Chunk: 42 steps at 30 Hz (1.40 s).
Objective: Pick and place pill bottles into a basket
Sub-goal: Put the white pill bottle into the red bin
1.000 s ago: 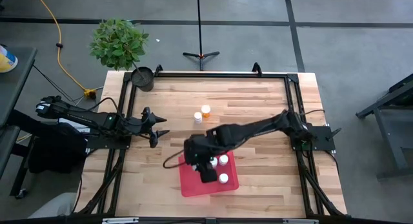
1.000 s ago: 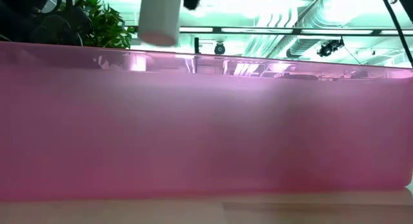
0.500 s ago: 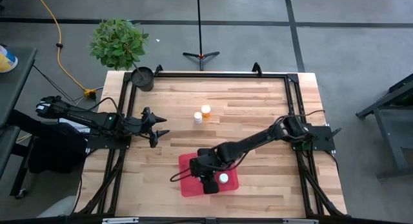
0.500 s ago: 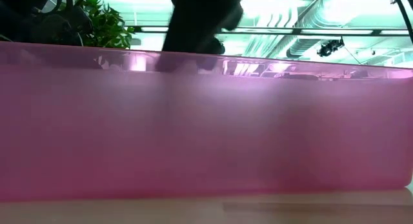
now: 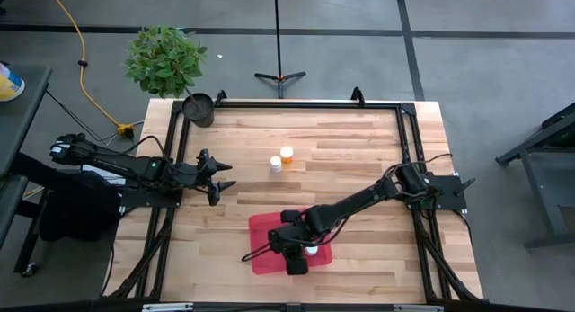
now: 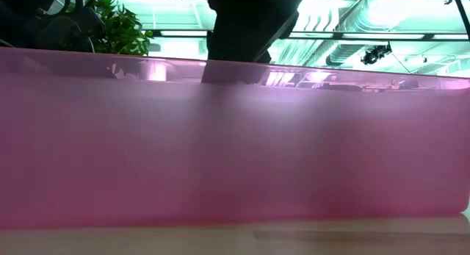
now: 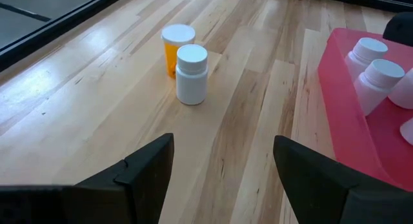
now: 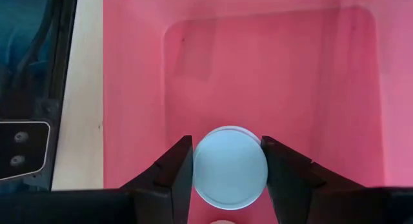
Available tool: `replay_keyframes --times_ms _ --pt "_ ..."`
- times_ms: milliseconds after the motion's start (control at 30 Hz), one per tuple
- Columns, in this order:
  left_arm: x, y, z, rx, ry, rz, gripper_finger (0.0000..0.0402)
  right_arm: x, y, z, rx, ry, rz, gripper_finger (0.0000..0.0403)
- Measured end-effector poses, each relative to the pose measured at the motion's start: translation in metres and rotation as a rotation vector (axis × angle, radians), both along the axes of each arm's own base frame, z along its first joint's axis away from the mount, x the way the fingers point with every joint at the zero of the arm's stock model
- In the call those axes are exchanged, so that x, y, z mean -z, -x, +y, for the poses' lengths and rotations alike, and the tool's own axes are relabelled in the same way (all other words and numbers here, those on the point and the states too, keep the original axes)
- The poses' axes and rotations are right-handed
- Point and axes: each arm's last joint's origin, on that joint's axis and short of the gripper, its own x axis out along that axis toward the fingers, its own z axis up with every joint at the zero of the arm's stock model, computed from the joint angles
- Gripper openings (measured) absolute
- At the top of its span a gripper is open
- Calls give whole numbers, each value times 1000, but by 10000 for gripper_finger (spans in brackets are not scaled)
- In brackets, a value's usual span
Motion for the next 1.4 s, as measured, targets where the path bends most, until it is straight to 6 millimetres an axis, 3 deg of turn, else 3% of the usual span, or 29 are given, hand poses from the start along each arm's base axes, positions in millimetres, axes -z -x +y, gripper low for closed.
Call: replay_keyframes --times_ms 233,567,900,1400 --pt "0 0 0 7 4 1 298 0 0 0 8 3 -3 148" --pt "0 0 -1 18 14 3 298 -1 1 2 -33 -54 19 239" --pt "0 0 -1 24 18 2 298 -2 -2 -2 -73 -35 2 249" --pt "-1 -1 -1 30 20 -10 298 -69 -23 -29 -112 116 -170 249"
